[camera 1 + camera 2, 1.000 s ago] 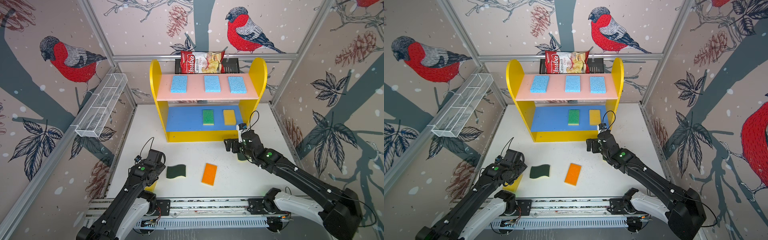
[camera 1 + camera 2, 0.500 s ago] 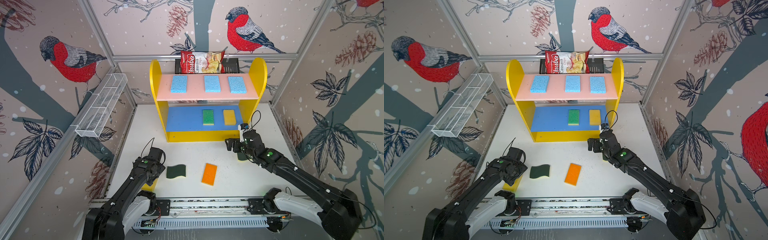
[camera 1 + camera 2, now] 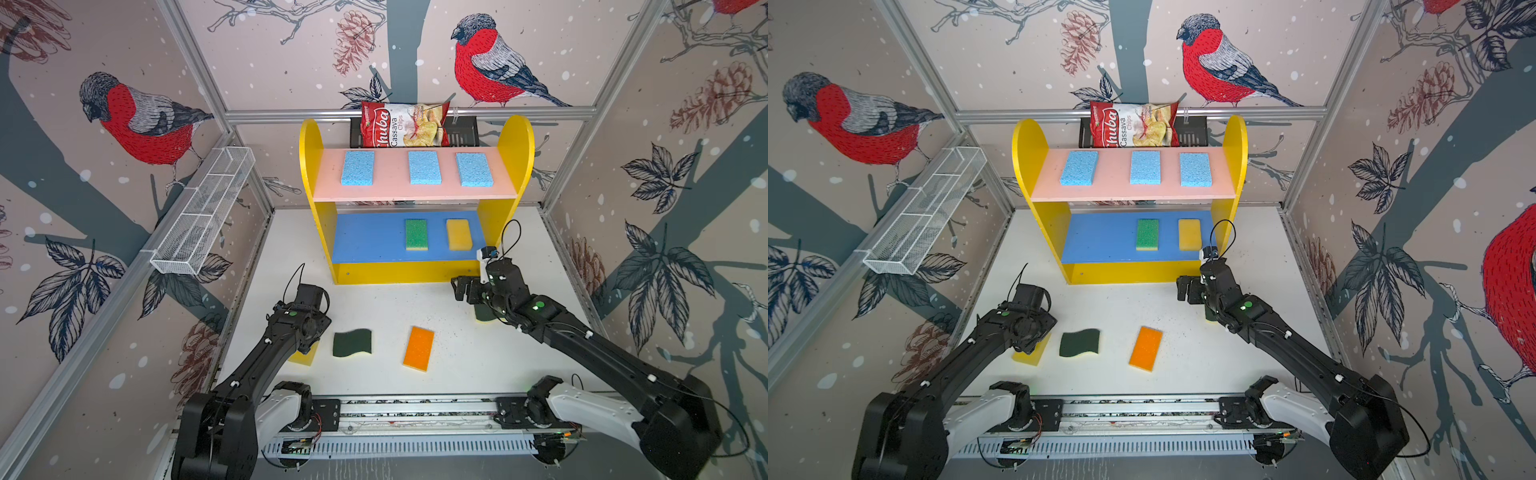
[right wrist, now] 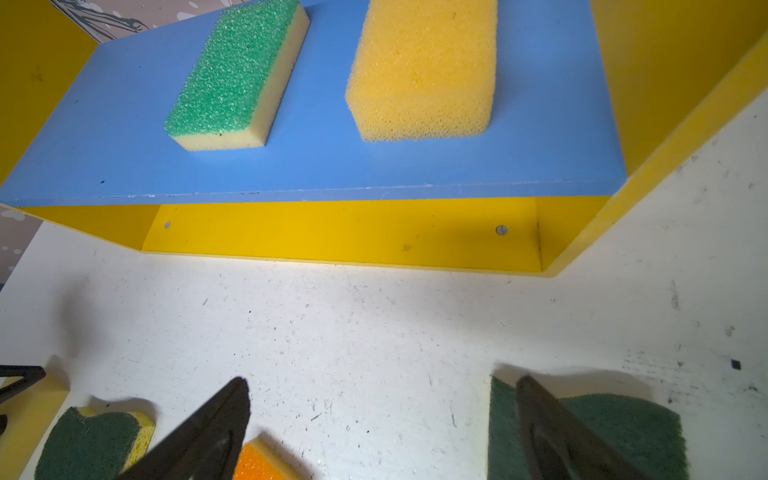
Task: Place and organize the cleaning sponges onto the shelf
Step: 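Move the left gripper down over the small yellow sponge block while the right gripper withdraws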
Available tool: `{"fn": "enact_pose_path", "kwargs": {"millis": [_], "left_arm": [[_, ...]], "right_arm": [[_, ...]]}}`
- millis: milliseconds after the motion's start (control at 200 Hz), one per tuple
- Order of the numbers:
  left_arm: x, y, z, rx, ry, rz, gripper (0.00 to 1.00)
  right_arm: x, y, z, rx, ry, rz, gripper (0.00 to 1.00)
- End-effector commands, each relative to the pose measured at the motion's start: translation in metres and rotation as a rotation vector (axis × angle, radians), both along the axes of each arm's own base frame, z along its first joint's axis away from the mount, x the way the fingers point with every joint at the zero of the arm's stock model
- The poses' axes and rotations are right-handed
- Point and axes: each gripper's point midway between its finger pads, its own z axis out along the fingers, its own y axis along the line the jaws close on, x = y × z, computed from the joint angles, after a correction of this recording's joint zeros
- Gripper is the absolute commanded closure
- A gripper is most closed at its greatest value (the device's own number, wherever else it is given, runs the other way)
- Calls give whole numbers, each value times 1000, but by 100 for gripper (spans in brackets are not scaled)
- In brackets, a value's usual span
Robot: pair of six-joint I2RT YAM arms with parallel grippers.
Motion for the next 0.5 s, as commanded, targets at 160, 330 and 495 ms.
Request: {"fn": "enact_pose_path", "kwargs": {"millis": [160, 330, 495], "left_arm": [[45, -7, 16, -39, -120, -36, 30], [58, -8, 22, -30, -121, -52, 30], [63, -6, 41, 19, -94, -120, 27]], "right_arm": [[4, 0, 1, 13, -4, -10, 0], [2, -2, 0, 10, 2, -13, 0], [1, -4, 1, 14, -1, -18, 1]]}}
